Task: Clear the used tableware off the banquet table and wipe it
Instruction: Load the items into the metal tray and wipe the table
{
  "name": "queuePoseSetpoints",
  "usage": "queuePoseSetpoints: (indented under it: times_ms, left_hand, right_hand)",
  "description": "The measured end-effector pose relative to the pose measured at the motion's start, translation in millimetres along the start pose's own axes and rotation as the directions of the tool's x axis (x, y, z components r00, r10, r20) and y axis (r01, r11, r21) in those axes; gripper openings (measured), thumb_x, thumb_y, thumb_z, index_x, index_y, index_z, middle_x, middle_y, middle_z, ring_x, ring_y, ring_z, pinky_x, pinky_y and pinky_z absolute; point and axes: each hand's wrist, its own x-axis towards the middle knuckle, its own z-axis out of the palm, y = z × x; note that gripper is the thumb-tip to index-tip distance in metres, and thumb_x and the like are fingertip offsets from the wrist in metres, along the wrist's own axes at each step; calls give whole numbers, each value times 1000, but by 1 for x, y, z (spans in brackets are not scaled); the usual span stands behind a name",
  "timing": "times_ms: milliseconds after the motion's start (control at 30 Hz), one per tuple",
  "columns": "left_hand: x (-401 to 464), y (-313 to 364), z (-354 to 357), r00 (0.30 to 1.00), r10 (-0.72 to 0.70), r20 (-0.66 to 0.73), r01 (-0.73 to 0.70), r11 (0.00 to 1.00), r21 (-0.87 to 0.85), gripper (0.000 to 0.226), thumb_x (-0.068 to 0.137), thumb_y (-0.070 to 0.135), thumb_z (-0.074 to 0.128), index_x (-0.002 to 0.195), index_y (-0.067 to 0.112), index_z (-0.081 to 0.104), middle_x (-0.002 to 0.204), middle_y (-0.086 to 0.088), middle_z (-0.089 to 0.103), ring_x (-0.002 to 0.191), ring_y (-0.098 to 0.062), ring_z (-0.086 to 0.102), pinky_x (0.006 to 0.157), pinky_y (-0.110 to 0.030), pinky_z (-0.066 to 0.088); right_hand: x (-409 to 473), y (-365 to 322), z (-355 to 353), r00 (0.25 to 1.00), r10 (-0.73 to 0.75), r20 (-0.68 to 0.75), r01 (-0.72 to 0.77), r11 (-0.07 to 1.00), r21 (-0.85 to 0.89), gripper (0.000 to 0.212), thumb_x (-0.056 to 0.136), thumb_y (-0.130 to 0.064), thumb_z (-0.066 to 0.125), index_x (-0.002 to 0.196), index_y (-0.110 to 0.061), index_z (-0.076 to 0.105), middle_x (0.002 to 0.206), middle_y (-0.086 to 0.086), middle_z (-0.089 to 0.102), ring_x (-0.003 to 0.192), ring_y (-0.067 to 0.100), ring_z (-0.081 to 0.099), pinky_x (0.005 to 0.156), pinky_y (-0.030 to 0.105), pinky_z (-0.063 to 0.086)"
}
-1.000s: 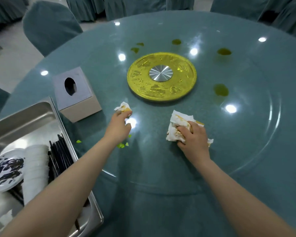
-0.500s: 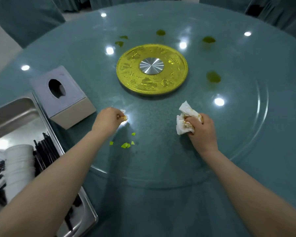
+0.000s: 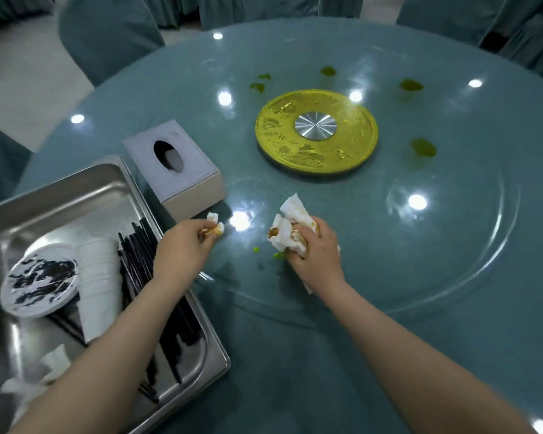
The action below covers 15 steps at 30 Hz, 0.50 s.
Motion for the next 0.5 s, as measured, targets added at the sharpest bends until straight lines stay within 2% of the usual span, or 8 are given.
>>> queuePoseSetpoints:
  times_ms: [67,133,200,267,367,433,500]
  left_hand:
    - [-6,-9,-12,999,-4,-48,2,999,-38,22,86,32,65,105,24,73,100,0,71,90,-24,66,77,-35,51]
    - [-12,-18,-23,997,-17,-80,11,998,-67,21,85,29,67,105,23,73,100,0,72,90,-23,66,78,-34,50]
    - [-16,-26,-31,996,-34,-83,25,994,-110,20,85,28,69,104,23,74,99,1,71,85,-18,64,75,-30,47]
    - [-23,-37,-42,995,-50,-85,41,993,-114,19,86,28,68,103,24,73,94,4,70,76,-11,57,68,-24,41]
    - [-33,-49,-56,991,-80,-108,65,989,-134,18,86,27,68,103,25,73,86,12,65,70,-1,53,62,-7,32]
    - [-41,-57,-65,989,-110,-101,91,980,-177,20,86,26,67,105,25,73,88,13,65,75,-5,57,65,-12,36]
    - [-49,-66,-73,987,-139,-82,121,973,-198,19,87,24,66,105,26,73,87,13,66,78,-8,60,67,-21,39]
  right_hand:
    - [1,-10,16,1000,-17,7,18,995,-100,45,76,-39,72,116,-20,66,146,12,37,122,38,37,104,39,30]
    - [2,-16,29,997,-19,77,36,973,-226,53,78,-60,60,125,-34,59,155,4,22,132,32,22,109,45,24]
    - [2,-15,36,990,-14,142,65,929,-364,56,81,-67,48,132,-45,47,155,-2,18,133,30,16,107,49,24]
    - [6,-16,41,987,-42,157,108,894,-434,52,86,-59,50,135,-41,47,149,3,30,126,35,25,102,47,30]
    - [17,-14,36,987,-88,135,141,875,-463,43,89,-37,59,130,-27,55,131,15,47,108,36,38,87,42,38]
    - [24,-13,32,988,-92,128,139,889,-435,41,88,-22,61,129,-22,58,121,18,51,101,35,40,79,41,40]
    - [26,-13,30,989,-98,107,134,903,-409,42,85,-14,61,127,-21,60,113,20,54,95,36,44,78,37,34]
